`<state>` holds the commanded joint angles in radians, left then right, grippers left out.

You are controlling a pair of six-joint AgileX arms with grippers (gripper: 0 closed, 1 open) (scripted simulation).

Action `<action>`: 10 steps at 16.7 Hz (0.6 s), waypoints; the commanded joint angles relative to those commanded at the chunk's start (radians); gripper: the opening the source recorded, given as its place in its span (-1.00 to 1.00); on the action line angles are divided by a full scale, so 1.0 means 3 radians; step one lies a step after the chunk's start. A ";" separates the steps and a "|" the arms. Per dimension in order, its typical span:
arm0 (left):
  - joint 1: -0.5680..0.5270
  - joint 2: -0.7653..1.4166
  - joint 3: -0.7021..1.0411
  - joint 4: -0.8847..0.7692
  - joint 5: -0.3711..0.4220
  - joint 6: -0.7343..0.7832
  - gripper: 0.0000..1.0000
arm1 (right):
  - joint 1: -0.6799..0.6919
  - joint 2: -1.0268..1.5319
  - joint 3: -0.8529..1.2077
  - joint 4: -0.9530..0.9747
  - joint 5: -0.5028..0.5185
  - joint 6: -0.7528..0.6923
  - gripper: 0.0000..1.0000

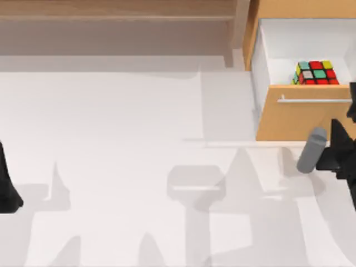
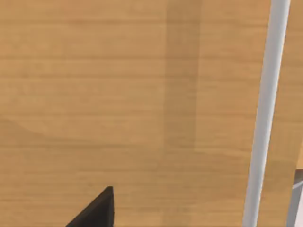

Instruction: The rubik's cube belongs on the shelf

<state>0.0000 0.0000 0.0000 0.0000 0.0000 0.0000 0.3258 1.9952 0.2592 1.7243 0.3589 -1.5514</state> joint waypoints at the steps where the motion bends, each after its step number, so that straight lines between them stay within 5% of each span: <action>1: 0.0000 0.0000 0.0000 0.0000 0.0000 0.0000 1.00 | 0.0022 -0.0006 -0.0053 0.0046 0.0023 0.0000 1.00; 10: 0.0000 0.0000 0.0000 0.0000 0.0000 0.0000 1.00 | 0.0164 0.0077 -0.0126 0.0011 -0.0005 0.0090 1.00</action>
<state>0.0000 0.0000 0.0000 0.0000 0.0000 0.0000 0.3749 2.0182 0.2214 1.7276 0.3574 -1.5245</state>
